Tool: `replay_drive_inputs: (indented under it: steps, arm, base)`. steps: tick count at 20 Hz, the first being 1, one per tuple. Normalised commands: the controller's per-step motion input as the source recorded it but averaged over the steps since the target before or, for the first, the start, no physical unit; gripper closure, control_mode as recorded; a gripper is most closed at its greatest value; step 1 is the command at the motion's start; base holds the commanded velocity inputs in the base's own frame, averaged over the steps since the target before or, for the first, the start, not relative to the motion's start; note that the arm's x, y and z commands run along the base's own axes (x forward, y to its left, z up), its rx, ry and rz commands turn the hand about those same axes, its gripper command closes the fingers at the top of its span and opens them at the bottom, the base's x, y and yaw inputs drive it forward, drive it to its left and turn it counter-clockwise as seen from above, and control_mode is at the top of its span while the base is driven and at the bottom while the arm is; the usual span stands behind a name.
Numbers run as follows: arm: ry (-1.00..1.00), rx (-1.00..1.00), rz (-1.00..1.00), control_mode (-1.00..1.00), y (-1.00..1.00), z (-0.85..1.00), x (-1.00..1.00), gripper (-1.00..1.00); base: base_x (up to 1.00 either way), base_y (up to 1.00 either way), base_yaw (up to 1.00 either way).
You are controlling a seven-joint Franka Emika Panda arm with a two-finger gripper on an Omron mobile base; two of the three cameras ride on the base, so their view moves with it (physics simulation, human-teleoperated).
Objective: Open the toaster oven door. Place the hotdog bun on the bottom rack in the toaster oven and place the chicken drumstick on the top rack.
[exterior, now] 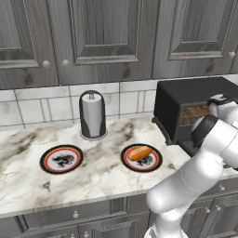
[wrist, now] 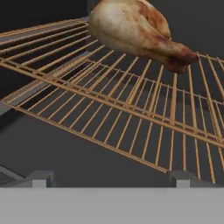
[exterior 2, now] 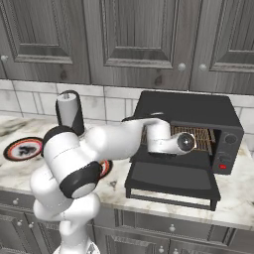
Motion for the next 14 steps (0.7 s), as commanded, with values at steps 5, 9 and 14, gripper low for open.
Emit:
replay_drive_inputs:
  steps: [5, 9, 14]
  arm:
    - [-0.29, 0.0, 0.33, -1.0, 0.0, -0.03, 0.09, -1.0]
    - [-0.22, 0.0, 0.22, -1.0, 0.0, -0.01, 0.12, -1.0]
    - [-0.05, 0.0, 0.11, -1.0, 0.0, -0.09, 0.15, -1.0]
  base:
    - [0.0, 0.0, 0.0]
    - [0.0, 0.0, 0.0]
    - [0.0, 0.0, 0.0]
